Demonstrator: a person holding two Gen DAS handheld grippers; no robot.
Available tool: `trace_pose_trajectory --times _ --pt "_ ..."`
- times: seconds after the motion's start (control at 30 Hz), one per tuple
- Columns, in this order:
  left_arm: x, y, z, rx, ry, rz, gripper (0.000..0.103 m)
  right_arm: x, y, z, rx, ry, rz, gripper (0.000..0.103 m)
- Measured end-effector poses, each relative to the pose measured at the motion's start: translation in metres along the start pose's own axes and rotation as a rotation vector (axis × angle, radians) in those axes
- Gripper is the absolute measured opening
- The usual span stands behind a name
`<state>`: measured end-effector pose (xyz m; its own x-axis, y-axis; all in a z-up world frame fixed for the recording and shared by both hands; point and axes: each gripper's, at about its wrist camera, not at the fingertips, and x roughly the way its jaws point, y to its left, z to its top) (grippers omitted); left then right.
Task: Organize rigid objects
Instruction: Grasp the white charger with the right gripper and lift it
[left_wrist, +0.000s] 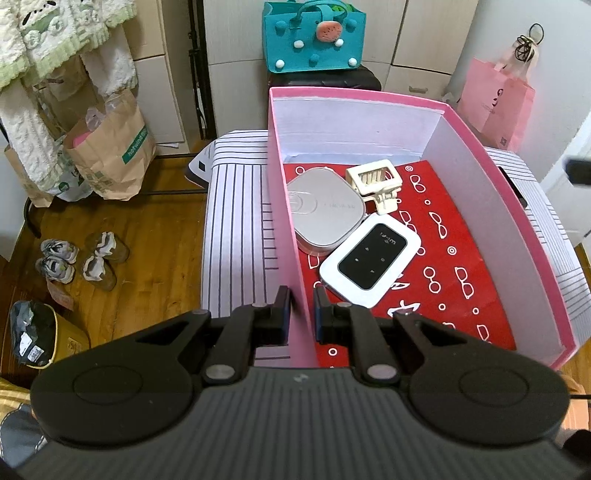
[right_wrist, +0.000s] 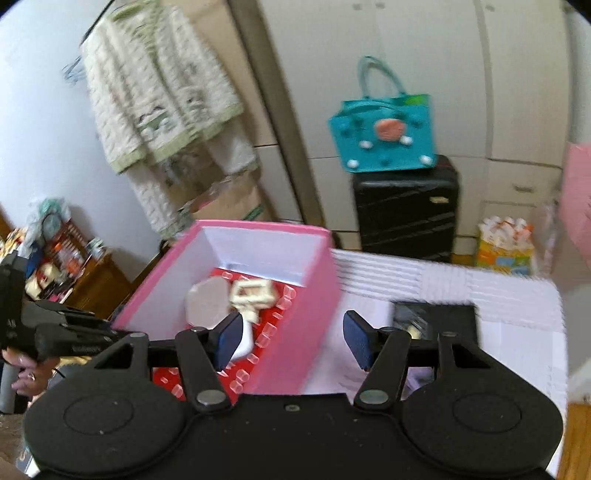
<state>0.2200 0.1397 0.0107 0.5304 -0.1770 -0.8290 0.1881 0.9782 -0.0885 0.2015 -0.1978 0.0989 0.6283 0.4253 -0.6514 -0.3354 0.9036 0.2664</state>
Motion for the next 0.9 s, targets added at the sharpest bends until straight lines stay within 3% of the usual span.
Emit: trace_pose_trajectory --times 0.23,0.53,0.7,0.9 --pt "0.0 -0.006 0.002 -0.001 0.01 0.035 0.012 -0.006 -0.05 -0.053 0.132 -0.016 -0.058 0.065" --pt "0.0 -0.013 0.001 -0.019 0.024 0.077 0.012 0.036 -0.073 -0.099 0.172 0.0 -0.065 0.065" --pt "0.001 -0.013 0.003 -0.033 0.026 0.086 0.012 0.047 -0.067 -0.106 0.124 -0.022 -0.058 0.065" --pt "0.002 -0.016 0.003 -0.038 0.022 0.098 0.012 0.063 -0.047 -0.11 0.007 -0.029 -0.137 0.063"
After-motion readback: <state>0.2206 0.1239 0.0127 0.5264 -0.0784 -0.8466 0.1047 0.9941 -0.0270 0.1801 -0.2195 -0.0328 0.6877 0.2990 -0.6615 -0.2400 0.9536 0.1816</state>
